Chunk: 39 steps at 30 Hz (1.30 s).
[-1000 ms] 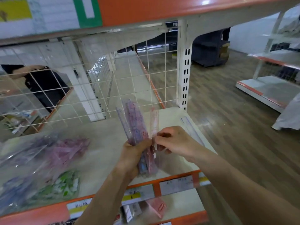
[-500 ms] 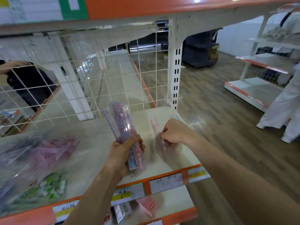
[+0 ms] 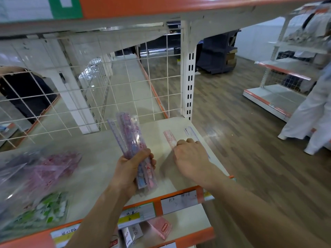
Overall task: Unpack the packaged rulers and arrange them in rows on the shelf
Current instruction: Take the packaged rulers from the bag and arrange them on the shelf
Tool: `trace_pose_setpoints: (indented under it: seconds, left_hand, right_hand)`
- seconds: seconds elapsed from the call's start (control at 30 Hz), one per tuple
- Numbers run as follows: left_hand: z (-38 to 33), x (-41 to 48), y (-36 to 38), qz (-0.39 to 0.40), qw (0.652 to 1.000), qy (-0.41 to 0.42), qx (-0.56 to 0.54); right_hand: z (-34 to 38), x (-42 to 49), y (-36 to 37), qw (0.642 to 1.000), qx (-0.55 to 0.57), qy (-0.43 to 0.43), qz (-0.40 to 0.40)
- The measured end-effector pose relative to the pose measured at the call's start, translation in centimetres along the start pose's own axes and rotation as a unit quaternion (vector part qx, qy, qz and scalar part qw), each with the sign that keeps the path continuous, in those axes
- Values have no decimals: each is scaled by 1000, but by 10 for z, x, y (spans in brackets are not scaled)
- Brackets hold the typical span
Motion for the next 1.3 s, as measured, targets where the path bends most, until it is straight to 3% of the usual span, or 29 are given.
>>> trace_pose_setpoints:
  seconds: [0.4, 0.63, 0.8, 1.0, 1.3]
  left_hand:
    - [-2, -3, 1, 3, 1000, 13, 18]
    - [-1, -3, -1, 1, 1000, 11, 6]
    - [-1, -2, -2, 4, 1000, 12, 9]
    - [-1, -2, -1, 6, 1000, 15, 19]
    - [1, 0, -2, 10, 1000, 8, 23]
  right_hand:
    - [-1, 11, -20, 998, 47, 7, 35]
    - [-18, 29, -16, 980, 162, 100, 54]
    - [-31, 22, -26, 990, 113, 85, 6]
    - [-15, 2, 8, 998, 20, -67, 1]
    - [-12, -5, 8, 999, -38, -35, -1]
Point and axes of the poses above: each hand's wrist, its own x-axis towards the middle knuckle, its own y-axis out of the palm, z = x × y, the point moved 3 cm from there along x, towards the middle knuckle
